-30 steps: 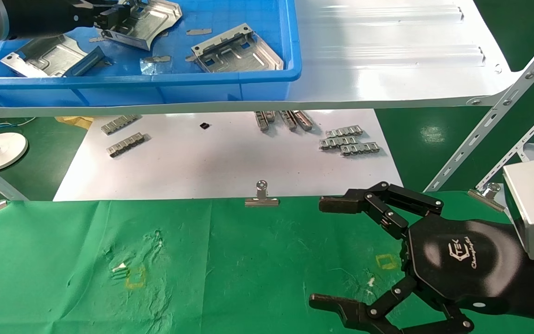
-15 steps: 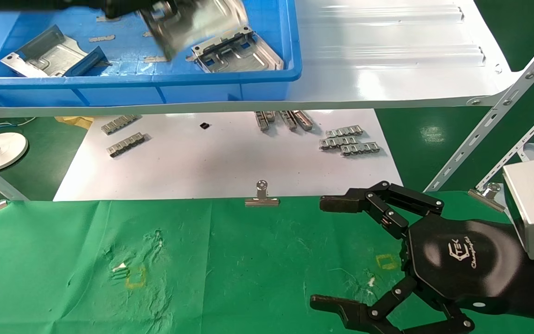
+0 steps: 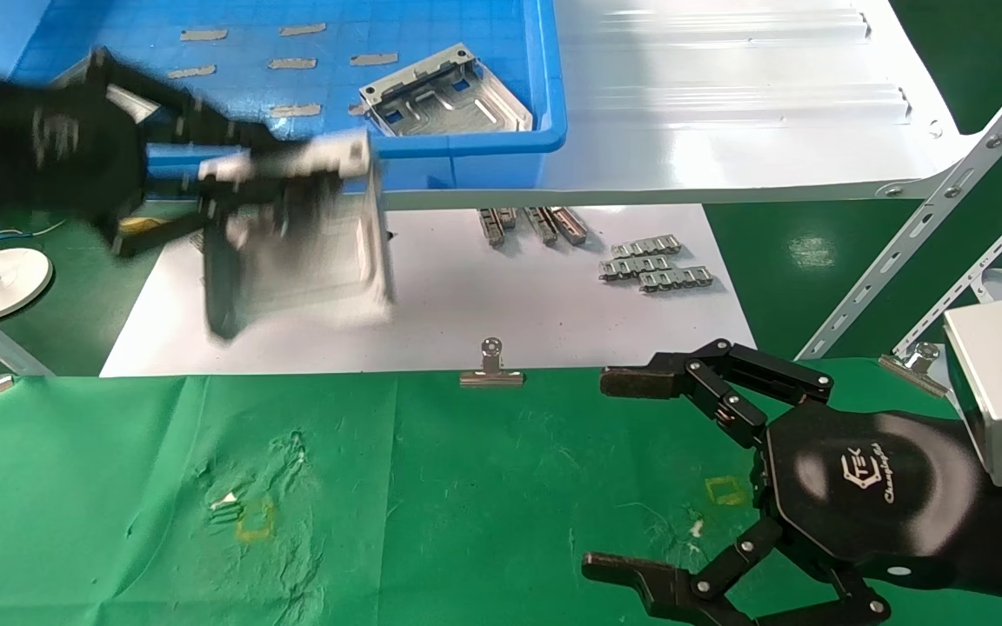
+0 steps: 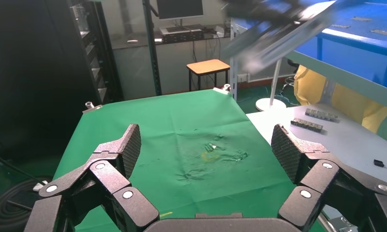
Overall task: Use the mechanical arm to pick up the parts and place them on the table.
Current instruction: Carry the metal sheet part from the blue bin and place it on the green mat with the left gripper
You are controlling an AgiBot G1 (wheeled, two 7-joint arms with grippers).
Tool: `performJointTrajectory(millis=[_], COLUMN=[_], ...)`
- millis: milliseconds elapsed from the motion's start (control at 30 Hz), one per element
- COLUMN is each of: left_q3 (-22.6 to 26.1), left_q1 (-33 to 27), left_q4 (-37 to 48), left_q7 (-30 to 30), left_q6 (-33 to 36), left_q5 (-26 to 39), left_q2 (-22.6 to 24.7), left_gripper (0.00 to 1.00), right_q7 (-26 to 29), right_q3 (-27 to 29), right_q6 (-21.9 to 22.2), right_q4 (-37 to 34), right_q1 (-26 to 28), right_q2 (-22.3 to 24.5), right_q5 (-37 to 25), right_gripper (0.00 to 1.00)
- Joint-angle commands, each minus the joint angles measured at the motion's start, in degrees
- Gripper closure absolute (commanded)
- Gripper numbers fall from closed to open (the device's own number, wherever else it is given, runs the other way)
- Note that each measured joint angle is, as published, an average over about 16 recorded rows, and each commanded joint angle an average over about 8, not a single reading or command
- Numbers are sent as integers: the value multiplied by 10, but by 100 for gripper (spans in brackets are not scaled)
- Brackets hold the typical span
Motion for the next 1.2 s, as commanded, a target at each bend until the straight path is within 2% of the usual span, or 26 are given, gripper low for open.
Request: performJointTrajectory(millis=[33,133,267,433,633,667,700,900,933,967,1200], left_q3=[19,65,128,177,197,198,198,199,199,199,189], left_q1=[29,55,75,97,124,128,132,157,161,165,186], left_q4=[-59,-108,-135,-113,-54,-44,-34,1,3,4,-1], left_q7=[3,36,87,117,145,148,150,151,150,151,152], left_q6=[-1,-4,-6,-13,-37,-41,-45,-72,-79,-87,-127], left_q5=[-39,-37,-8,-11,-9,-10,-11,-15,-15,-16,-30], left_q2=[-34,-65,-83,-88,-85,-83,-81,-67,-65,-63,-61], left_gripper=[100,100,100,100,100,97,89,14,5,0,0], right_q7=[0,0,0,0,0,0,0,0,0,0,0], right_q3=[0,0,0,0,0,0,0,0,0,0,0], right_q6=[0,0,0,0,0,0,0,0,0,0,0], right_q4=[0,0,0,0,0,0,0,0,0,0,0], right_q1=[0,0,0,0,0,0,0,0,0,0,0], right_q2=[0,0,0,0,0,0,0,0,0,0,0], right_q5=[0,0,0,0,0,0,0,0,0,0,0], right_gripper=[0,0,0,0,0,0,0,0,0,0,0])
